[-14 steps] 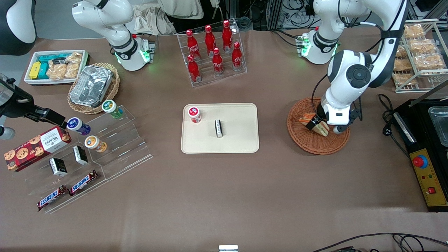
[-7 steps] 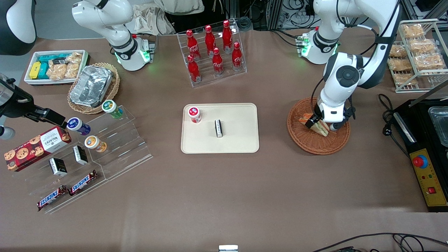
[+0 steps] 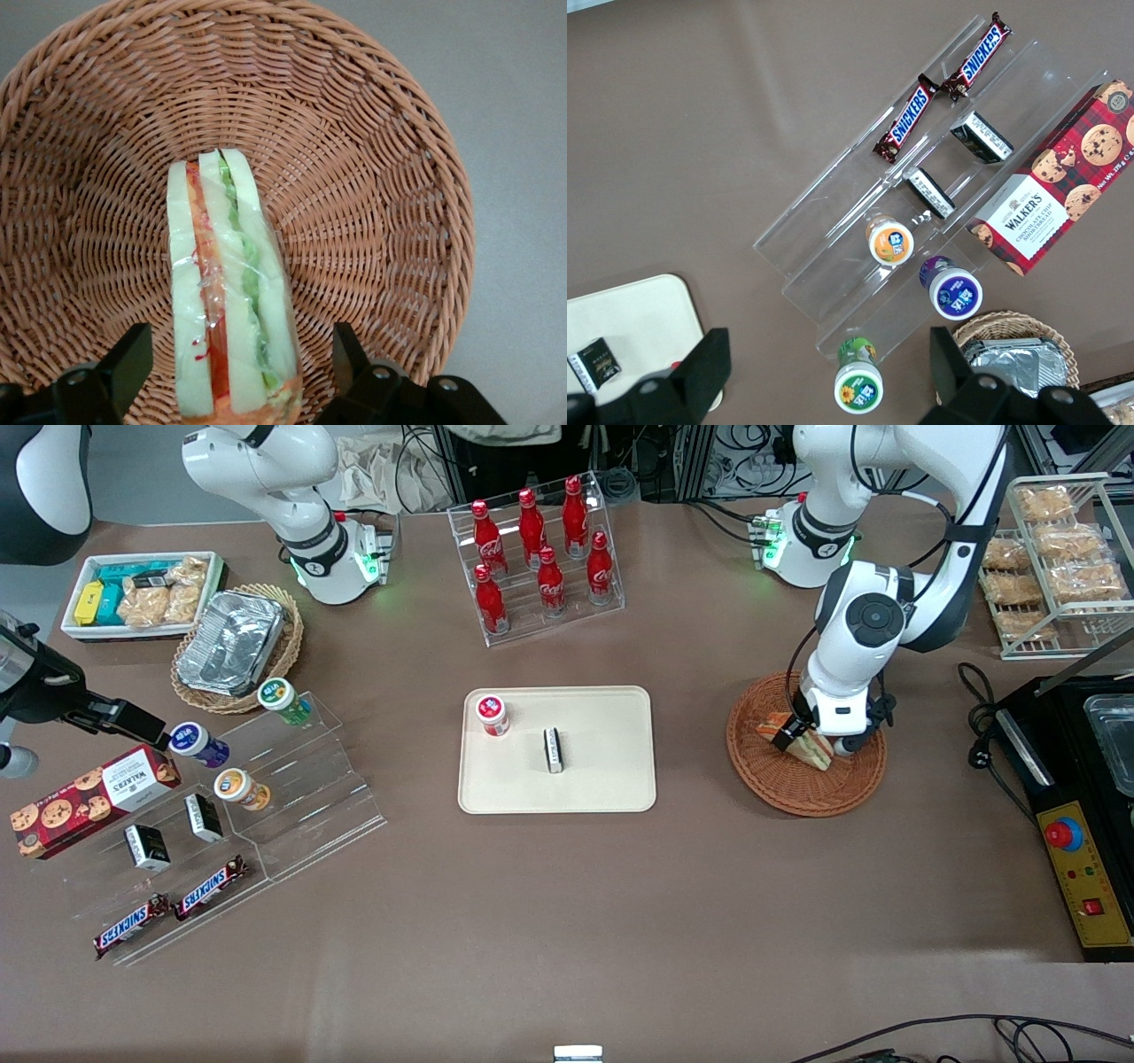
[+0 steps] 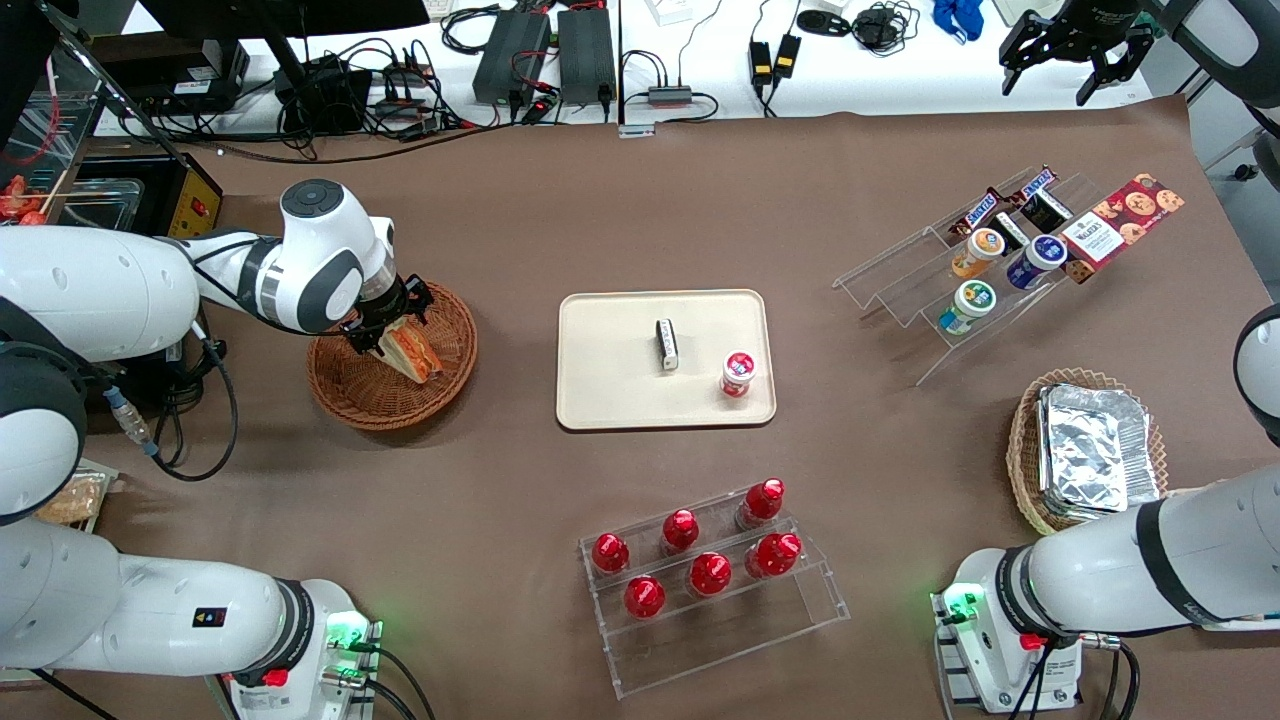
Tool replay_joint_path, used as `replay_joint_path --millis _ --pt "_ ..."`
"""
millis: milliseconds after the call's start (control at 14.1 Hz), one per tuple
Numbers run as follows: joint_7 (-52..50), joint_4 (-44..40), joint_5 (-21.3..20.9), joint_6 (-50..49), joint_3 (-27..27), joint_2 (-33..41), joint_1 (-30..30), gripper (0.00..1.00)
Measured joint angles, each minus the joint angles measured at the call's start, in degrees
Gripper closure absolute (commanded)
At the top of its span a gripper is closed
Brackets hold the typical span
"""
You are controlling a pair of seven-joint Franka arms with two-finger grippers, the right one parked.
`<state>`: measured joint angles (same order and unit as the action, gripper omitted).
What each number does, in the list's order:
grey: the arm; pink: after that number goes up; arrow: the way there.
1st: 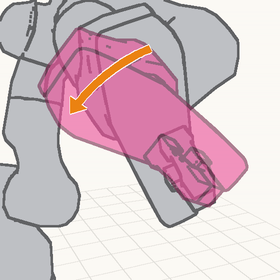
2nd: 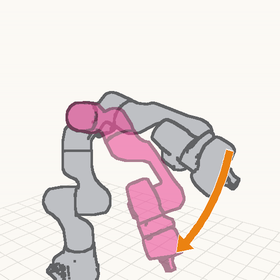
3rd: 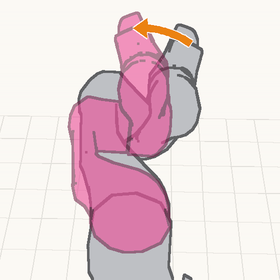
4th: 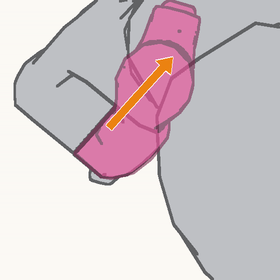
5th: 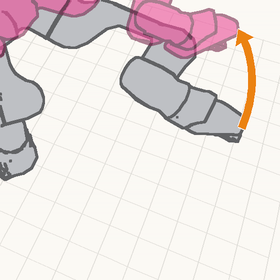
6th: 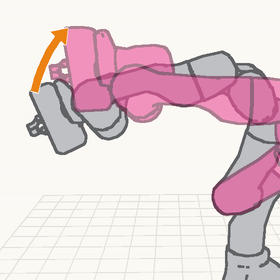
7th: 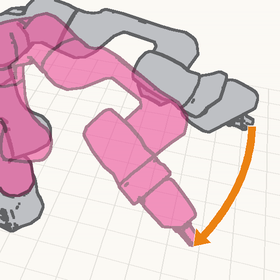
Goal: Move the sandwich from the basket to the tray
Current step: 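Lower the left gripper and close it on the sandwich, then lift the sandwich up out of the basket with the left gripper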
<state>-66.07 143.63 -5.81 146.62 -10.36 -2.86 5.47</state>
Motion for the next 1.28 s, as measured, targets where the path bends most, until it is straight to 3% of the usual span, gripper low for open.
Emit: replay_joint_path --millis 355,426,567,780,993,1135,1277 --pt "-0.93 -0.16 -0.13 0.18 0.0 -0.36 0.0 0.81" --pt "-1.07 -0.21 -0.14 0.21 0.0 -0.36 0.0 0.85" --pt "-1.87 -0.41 -0.2 0.23 0.0 -0.37 0.0 0.87" --pt "-2.16 -0.75 -0.36 0.3 0.0 -0.34 0.0 1.0" --pt "-2.17 -1.44 -0.42 -0.11 0.02 0.39 -0.02 1.0" --pt "-2.11 -3.01 -0.55 -4.33 0.09 1.64 -0.15 1.0" --pt "0.09 -7.15 -0.81 -14.54 0.13 2.92 -0.27 1.0"
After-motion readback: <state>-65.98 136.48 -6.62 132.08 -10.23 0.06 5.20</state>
